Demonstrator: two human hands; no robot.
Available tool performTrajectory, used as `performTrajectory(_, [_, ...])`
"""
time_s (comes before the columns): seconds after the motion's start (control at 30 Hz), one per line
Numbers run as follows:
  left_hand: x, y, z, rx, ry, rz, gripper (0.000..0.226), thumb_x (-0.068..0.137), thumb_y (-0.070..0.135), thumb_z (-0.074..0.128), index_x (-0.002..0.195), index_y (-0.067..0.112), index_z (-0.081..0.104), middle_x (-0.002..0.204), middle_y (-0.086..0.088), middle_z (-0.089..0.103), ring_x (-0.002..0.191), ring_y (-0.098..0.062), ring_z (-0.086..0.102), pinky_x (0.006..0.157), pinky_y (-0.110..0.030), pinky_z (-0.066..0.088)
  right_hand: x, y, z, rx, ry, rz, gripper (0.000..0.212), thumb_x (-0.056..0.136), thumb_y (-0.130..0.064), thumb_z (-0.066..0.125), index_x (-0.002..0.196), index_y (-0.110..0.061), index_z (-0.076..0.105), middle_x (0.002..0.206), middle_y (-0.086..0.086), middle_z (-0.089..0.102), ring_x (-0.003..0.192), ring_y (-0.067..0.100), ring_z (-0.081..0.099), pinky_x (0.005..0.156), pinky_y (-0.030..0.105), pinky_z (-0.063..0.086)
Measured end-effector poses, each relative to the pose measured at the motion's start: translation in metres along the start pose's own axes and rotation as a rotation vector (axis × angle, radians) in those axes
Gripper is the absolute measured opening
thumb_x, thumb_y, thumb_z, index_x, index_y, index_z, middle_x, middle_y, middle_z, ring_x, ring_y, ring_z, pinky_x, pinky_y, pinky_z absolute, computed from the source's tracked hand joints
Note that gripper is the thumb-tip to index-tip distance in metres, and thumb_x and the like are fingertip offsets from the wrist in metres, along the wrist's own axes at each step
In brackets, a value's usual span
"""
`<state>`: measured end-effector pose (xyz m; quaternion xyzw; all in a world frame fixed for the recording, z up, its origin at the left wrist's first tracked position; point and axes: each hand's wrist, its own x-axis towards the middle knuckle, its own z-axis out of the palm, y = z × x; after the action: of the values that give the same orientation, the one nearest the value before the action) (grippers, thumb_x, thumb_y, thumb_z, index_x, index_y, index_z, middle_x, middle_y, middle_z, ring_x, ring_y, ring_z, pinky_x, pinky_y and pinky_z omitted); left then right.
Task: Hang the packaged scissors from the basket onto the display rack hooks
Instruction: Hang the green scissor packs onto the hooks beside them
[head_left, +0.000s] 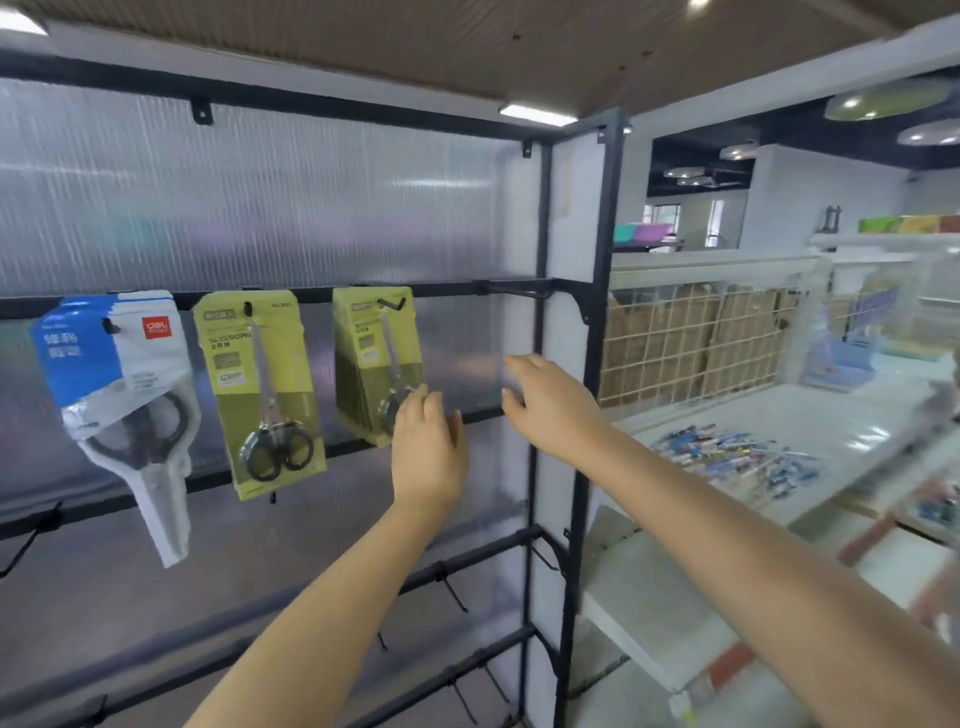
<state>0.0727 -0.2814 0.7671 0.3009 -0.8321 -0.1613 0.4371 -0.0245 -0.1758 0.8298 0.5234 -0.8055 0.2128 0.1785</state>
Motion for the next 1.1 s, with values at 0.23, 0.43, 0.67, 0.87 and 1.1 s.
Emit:
performTrajectory(0.23, [-0.082, 0.051, 0.06, 0.021, -0.325, 0.141, 0.035, 0.098, 0.018, 0.042, 0.122, -0.007, 0.049, 0.135, -0.023, 0.045, 0.129, -0.037, 0.036, 0.111, -0.036, 0.021, -0.107, 0.069, 0.005, -0.032, -0.089, 0.214, 0.045, 0.095, -0.021, 0.044, 0.138, -0.009, 0.04, 0.134, 0.013, 0.048, 0.12, 0.031, 0.048, 0.096, 0.039, 0.042])
performTrajectory(0.43, [-0.186, 0.059, 0.13, 0.016, -0.614, 0.167, 0.038, 0.099, 0.026, 0.041, 0.126, 0.0, 0.048, 0.134, -0.016, 0.046, 0.127, -0.032, 0.038, 0.107, -0.038, 0.03, -0.225, 0.12, 0.036, -0.042, -0.221, 0.471, 0.047, 0.096, -0.022, 0.044, 0.141, -0.009, 0.037, 0.138, 0.012, 0.045, 0.122, 0.03, 0.046, 0.095, 0.034, 0.036])
performTrajectory(0.67, [-0.315, 0.018, 0.194, 0.088, -1.062, 0.173, 0.042, 0.1, 0.027, 0.036, 0.136, 0.006, 0.04, 0.143, -0.01, 0.039, 0.133, -0.026, 0.033, 0.11, -0.035, 0.026, -0.375, 0.145, 0.129, 0.105, -0.411, 0.866, 0.043, 0.095, -0.02, 0.043, 0.136, -0.009, 0.04, 0.128, 0.011, 0.05, 0.115, 0.032, 0.05, 0.089, 0.036, 0.042])
performTrajectory(0.87, [-0.404, -0.061, 0.227, 0.198, -1.377, 0.149, 0.041, 0.101, 0.031, 0.033, 0.134, 0.007, 0.042, 0.139, -0.006, 0.041, 0.129, -0.023, 0.038, 0.104, -0.031, 0.033, -0.485, 0.123, 0.226, 0.231, -0.627, 1.159, 0.043, 0.098, -0.021, 0.041, 0.14, -0.012, 0.036, 0.133, 0.006, 0.048, 0.12, 0.024, 0.048, 0.09, 0.033, 0.044])
performTrajectory(1.1, [-0.453, -0.184, 0.283, 0.293, -1.556, 0.129, 0.031, 0.099, 0.026, 0.032, 0.11, 0.007, 0.054, 0.123, -0.008, 0.053, 0.114, -0.022, 0.047, 0.092, -0.031, 0.038, -0.534, 0.105, 0.347, 0.222, -0.871, 1.192, 0.04, 0.098, -0.019, 0.038, 0.137, -0.012, 0.038, 0.128, 0.004, 0.05, 0.112, 0.022, 0.051, 0.086, 0.032, 0.045])
